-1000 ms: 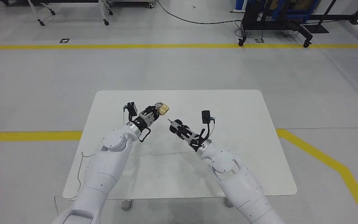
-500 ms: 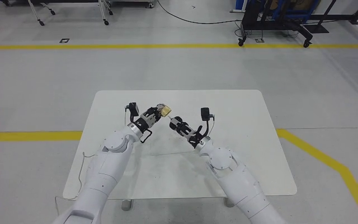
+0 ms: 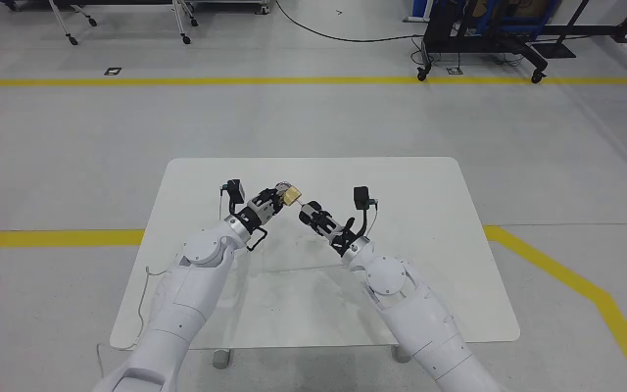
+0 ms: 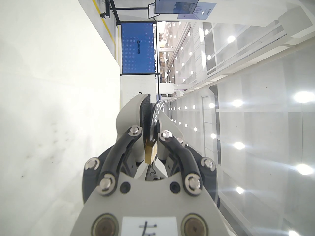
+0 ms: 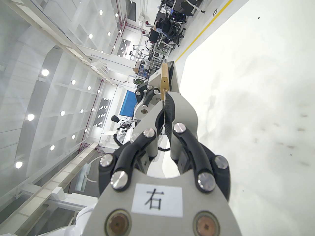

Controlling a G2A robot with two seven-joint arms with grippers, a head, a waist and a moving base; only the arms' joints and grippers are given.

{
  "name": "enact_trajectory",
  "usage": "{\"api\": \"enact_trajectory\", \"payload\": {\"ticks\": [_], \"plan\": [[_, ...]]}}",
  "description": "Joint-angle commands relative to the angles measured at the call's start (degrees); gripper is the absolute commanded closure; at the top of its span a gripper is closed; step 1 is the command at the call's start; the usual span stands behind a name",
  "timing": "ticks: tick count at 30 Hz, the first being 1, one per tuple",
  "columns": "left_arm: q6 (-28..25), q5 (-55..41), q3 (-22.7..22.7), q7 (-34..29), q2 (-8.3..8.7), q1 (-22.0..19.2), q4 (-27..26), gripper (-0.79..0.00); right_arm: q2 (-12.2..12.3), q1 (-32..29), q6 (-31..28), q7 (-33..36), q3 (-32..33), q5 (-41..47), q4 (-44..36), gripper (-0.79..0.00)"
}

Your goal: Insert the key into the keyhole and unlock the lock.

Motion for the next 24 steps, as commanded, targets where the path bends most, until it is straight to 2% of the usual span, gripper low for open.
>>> {"api": "enact_trajectory", "payload": {"ticks": [1, 24], "plan": [[-0.1, 0.1, 0.0, 0.1, -0.01, 0.0, 0.0, 0.000, 0.0, 0.1, 0.1, 0.0, -0.1, 0.0, 0.1, 0.000], [-2.2, 4.0, 1.1, 0.5, 0.07, 0.2, -0.7, 0.000, -0.2, 0.7, 1.1, -1.1, -0.5, -2.3, 0.4, 0.000]]}}
